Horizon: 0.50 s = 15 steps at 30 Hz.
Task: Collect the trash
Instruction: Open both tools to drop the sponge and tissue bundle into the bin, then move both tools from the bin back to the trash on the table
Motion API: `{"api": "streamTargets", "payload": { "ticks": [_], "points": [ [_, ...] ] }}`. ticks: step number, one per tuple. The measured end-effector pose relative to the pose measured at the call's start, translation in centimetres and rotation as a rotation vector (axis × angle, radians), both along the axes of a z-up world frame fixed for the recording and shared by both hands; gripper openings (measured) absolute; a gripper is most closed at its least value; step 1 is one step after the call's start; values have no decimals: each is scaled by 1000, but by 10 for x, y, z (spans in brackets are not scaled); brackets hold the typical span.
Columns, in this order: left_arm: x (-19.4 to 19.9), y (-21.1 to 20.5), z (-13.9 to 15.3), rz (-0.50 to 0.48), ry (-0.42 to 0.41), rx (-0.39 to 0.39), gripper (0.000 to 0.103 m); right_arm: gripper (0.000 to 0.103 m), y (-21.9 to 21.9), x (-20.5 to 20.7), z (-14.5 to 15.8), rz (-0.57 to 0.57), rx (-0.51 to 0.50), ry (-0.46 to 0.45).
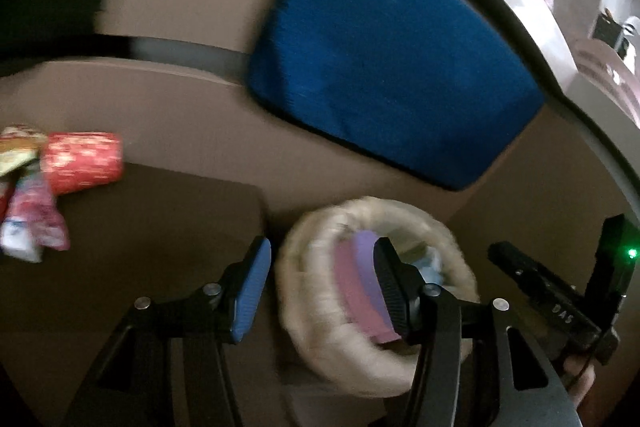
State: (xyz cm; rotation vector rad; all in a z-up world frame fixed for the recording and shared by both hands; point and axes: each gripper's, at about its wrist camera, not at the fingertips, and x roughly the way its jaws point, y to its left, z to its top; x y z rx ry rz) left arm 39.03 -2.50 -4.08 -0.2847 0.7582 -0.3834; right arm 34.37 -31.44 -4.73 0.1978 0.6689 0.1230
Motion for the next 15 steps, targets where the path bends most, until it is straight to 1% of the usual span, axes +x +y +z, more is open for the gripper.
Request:
{"api": "streamTargets", "payload": {
  "ticks": [3,6,10,13,15],
  "points": [
    [-12,37,1,85,-27,47,54,48,10,-2,0,5,-10,1],
    [-24,74,1,149,-42,58,54,48,27,-6,6,24,-4,-15],
    [-44,139,5,289,-91,82,54,48,58,-9,19,62,-12,-39],
    [-51,190,5,374,-76,68,54,48,86,-6,29,102,4,-46],
    [-56,230,4,437,-47,32,54,48,105,-5,35,128,27,-46]
  ]
}}
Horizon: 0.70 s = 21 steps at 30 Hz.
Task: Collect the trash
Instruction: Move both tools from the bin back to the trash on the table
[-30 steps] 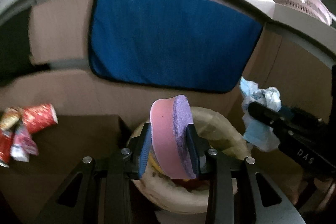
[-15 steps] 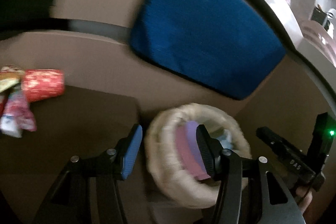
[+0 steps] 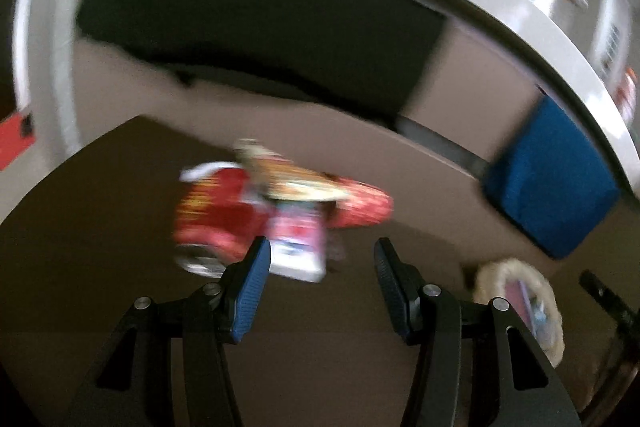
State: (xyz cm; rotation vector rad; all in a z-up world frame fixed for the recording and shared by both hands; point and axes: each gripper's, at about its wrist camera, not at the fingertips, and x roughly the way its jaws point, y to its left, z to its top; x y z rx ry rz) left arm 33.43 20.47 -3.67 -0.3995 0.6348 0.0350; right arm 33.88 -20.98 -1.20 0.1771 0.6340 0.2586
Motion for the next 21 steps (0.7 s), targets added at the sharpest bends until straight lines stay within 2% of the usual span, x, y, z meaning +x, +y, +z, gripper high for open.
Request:
{"api": "streamTargets", "payload": {
  "ticks": [4,7,11,14,21],
  "points": [
    [-2,62,5,53,6,-41,54,48,51,4,12,69,22,4],
    [1,95,6,35,6,-71,54,48,98,10,18,125,5,-5],
    [7,120,-5,-26,29,-136,54,48,161,29,16,220,-24,11],
    [6,129,-9,-21,22,-139,54,48,206,51,5,249,-93,21],
    [22,146,-11,-41,37,-151,54,47,280,119,-32,243,-211,9]
  ]
}}
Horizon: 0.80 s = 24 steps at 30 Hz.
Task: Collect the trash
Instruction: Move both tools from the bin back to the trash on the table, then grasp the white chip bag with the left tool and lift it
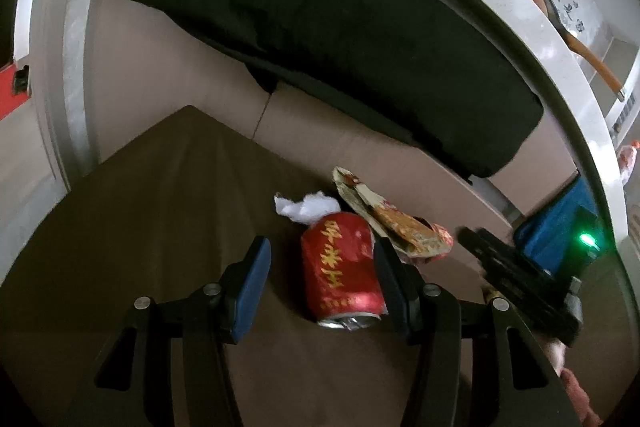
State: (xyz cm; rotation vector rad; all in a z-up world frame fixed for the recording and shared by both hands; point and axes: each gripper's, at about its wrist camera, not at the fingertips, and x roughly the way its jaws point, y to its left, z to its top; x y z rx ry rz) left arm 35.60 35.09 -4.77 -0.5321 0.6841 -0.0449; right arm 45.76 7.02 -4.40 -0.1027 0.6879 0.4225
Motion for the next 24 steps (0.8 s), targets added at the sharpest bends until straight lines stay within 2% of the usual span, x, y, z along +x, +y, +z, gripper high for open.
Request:
{"api": "streamTargets", "payload": {
  "ticks": [3,5,9,10,12,16,21,24],
  "points": [
    [7,7,-4,-2,8,-18,54,47,21,28,-17,-3,-16,28],
    [13,13,-9,-9,20,-41,54,45,32,39,-28,4,-61,46],
    [21,11,-14,-21,23,-48,54,41,28,35,-38,5,-160,27],
    [24,8,-15,-27,22,-50,54,40,20,29,-37,17,-148,39],
    [27,3,-16,-39,20,-61,54,32,3,13,-33,47,-111,61],
    [41,-21,-18,-89,30,-98,54,8,-26,-21,-34,73,-116,108],
    [56,-54,-16,-124,57,-117,54,9,-75,-47,-49,26,-79,166],
    [67,-74,-15,-123,79,-133,54,9,-103,-57,-51,4,-10,188]
  ]
}}
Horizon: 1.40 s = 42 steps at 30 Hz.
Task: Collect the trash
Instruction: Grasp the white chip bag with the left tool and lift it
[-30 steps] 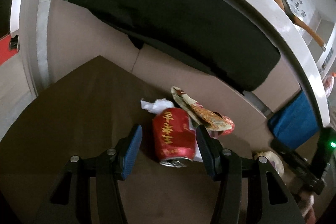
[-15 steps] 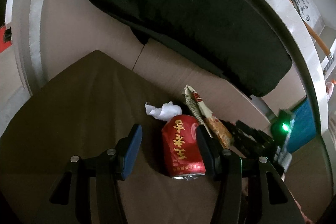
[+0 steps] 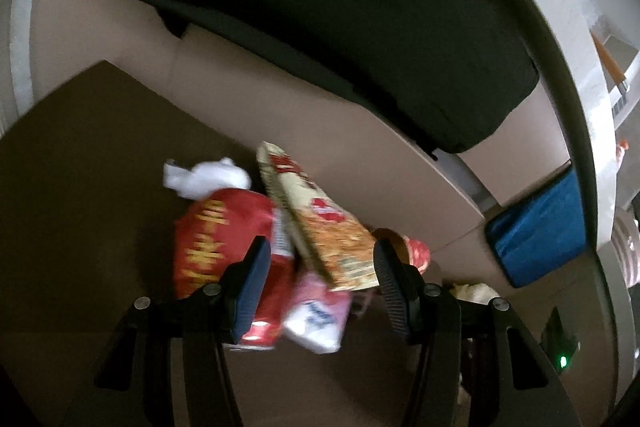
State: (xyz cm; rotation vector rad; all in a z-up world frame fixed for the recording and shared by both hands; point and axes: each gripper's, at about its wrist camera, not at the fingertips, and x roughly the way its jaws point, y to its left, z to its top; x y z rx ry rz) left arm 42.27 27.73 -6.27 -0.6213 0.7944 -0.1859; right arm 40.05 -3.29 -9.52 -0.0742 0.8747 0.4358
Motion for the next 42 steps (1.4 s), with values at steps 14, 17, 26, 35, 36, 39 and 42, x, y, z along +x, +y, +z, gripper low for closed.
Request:
{"api": "streamTargets", "payload": {
  "ticks": [14,17,26,35,36,39,42],
  "points": [
    [34,-73,-21,190,165,187,54,39,-78,-29,12,-85,258,-36],
    [39,-77,-35,201,210,162,53,39,-87,-33,5,-95,273,-9],
    [-7,-67,-32,144,134,271,5,39,-94,-46,4,-98,298,2],
    [-127,-36,-18,25,120,351,4,42,-49,-42,13,-16,280,-3],
    [-133,-32,-21,18,122,367,4,42,-41,-41,14,-2,280,0],
    [-163,-18,-23,11,147,383,4,42,-17,-34,19,18,262,-12],
    [-181,4,-19,44,133,390,4,42,11,-17,28,13,184,-86]
  ]
}}
